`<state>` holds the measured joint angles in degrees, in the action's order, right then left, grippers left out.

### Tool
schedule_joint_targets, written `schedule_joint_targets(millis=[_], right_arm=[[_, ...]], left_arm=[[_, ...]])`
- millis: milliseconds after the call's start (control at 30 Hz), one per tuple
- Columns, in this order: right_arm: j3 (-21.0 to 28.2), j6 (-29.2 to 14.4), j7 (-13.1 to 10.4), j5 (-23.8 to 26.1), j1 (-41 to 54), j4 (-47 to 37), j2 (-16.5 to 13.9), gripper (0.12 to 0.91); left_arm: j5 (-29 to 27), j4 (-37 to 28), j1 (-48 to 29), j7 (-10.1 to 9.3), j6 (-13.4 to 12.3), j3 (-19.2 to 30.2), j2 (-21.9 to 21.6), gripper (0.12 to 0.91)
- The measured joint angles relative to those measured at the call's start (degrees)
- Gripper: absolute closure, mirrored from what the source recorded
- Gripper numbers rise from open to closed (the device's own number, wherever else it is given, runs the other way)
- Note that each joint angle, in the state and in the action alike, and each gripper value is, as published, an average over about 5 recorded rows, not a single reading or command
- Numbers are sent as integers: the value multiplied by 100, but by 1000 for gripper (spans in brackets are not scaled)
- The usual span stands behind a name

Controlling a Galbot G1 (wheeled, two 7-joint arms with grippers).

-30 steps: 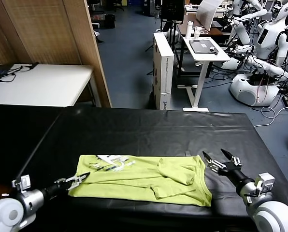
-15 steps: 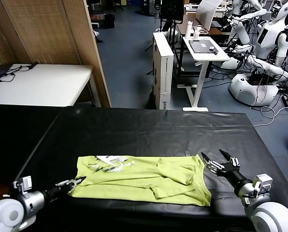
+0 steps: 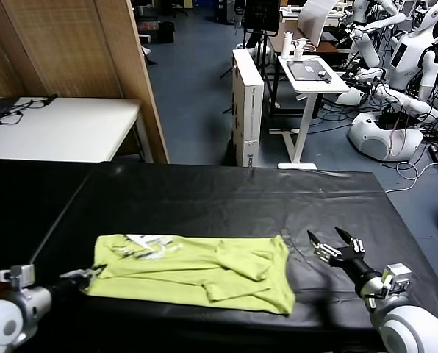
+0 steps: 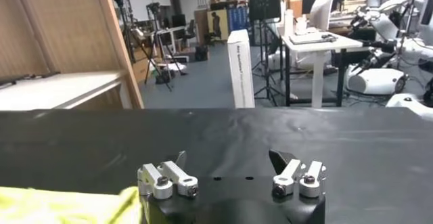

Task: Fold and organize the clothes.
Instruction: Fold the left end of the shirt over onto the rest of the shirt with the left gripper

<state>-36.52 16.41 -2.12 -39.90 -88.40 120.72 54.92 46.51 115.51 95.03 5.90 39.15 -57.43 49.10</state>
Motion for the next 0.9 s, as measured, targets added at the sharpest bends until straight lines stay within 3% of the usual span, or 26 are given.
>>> schedule_joint_targets(millis=[100, 233, 467, 633, 900], right_arm=[[-26, -6, 0, 58, -57, 1, 44, 118], [-112, -20, 0, 182, -172, 12, 140, 118], [-279, -35, 11, 433, -445, 135, 347, 118], [-385, -56, 29, 583, -615, 174, 498, 118], [-359, -60, 34, 719, -694, 172, 634, 118]], left_arm=[[74, 168, 32, -117, 14, -64, 86, 842], [550, 473, -30, -361, 243, 73, 321, 842], [1381, 1125, -309, -759, 303, 846, 888, 842], [1355, 1407, -513, -888, 305, 1590, 1243, 842], [864, 1365, -898, -997, 305, 2720, 1758, 842]])
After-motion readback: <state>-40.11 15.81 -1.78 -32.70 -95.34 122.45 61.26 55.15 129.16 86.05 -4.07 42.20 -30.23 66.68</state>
